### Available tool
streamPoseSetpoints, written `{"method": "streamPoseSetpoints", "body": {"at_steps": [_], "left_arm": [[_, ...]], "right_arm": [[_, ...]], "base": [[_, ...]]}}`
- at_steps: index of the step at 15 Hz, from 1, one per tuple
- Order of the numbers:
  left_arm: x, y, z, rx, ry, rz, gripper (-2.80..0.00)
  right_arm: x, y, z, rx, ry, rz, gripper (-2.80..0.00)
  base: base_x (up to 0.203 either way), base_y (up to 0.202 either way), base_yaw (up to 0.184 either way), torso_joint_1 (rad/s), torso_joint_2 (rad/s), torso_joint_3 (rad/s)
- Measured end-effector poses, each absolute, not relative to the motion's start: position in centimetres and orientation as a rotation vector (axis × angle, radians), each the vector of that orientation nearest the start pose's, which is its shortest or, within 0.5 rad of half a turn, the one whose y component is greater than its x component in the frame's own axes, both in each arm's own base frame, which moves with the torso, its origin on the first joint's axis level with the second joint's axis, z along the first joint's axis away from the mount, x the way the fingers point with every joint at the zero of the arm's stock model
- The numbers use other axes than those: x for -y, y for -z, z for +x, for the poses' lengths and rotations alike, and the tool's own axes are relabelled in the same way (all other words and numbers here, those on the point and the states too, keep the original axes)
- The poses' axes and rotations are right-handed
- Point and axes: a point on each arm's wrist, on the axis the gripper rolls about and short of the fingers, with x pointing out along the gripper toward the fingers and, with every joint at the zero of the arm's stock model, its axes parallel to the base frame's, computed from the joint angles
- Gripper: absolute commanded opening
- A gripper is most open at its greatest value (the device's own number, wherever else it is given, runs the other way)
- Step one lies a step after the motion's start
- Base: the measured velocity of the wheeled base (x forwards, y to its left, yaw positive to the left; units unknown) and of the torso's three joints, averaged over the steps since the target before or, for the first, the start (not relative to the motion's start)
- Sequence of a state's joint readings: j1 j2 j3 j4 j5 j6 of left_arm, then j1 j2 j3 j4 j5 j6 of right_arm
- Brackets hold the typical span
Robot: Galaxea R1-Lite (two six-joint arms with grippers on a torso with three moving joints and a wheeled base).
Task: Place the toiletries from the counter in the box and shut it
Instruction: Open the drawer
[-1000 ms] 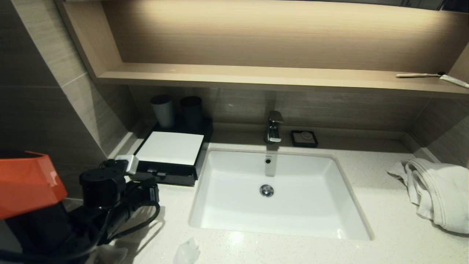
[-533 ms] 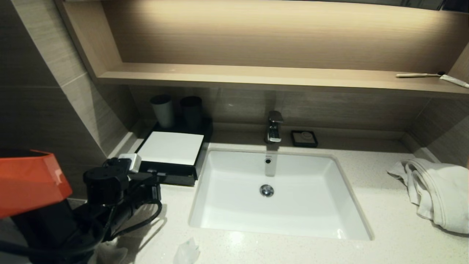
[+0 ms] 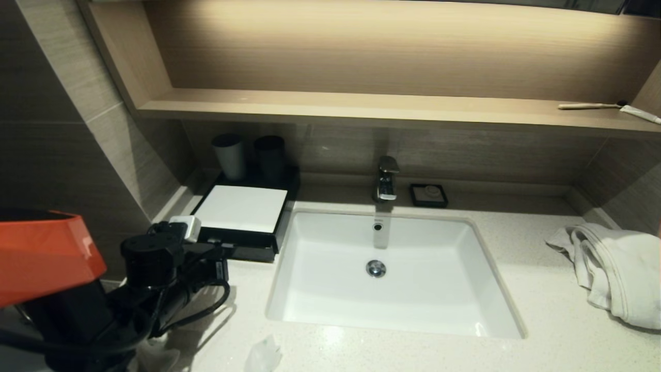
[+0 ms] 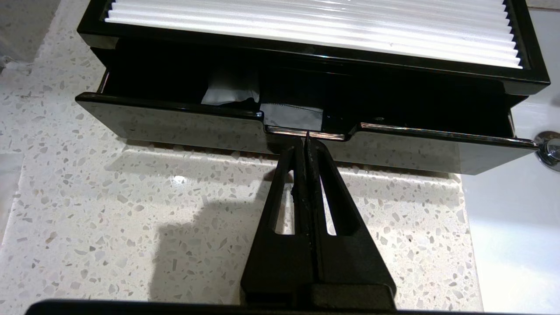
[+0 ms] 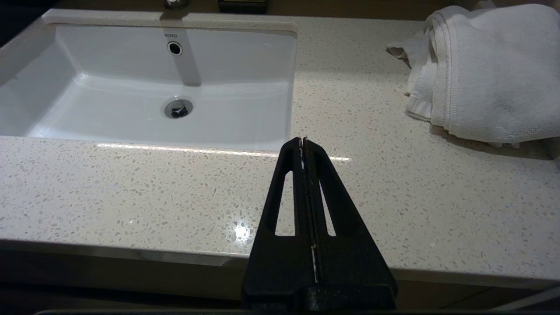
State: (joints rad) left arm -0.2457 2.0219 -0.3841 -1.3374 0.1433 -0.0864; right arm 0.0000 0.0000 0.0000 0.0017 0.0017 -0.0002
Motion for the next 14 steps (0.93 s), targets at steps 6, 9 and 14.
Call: {"method": "streamPoseSetpoints", "body": {"at_steps": [6,9,14], "left_arm": [[6.89,-6.09,28.97,-0.288,0.087,-0.030,-2.80],[6.98,-6.11,29.16,-0.286,0.089,-0.030,-2.80],[7.02,-5.89,29.40,-0.289,0.088,-0.030,-2.80]], "right_arm": [[0.00,-7.53,-2.28,-0.002,-0.001,0.000,-2.80],[0.00,-7.53,-2.28,-0.002,-0.001,0.000,-2.80],[0.00,-7.53,-2.28,-0.002,-0.001,0.000,-2.80]], "base": [[0.000,0.000,0.000,0.000,0.00,0.000],[0.000,0.000,0.000,0.000,0.00,0.000],[0.000,0.000,0.000,0.000,0.00,0.000]]}}
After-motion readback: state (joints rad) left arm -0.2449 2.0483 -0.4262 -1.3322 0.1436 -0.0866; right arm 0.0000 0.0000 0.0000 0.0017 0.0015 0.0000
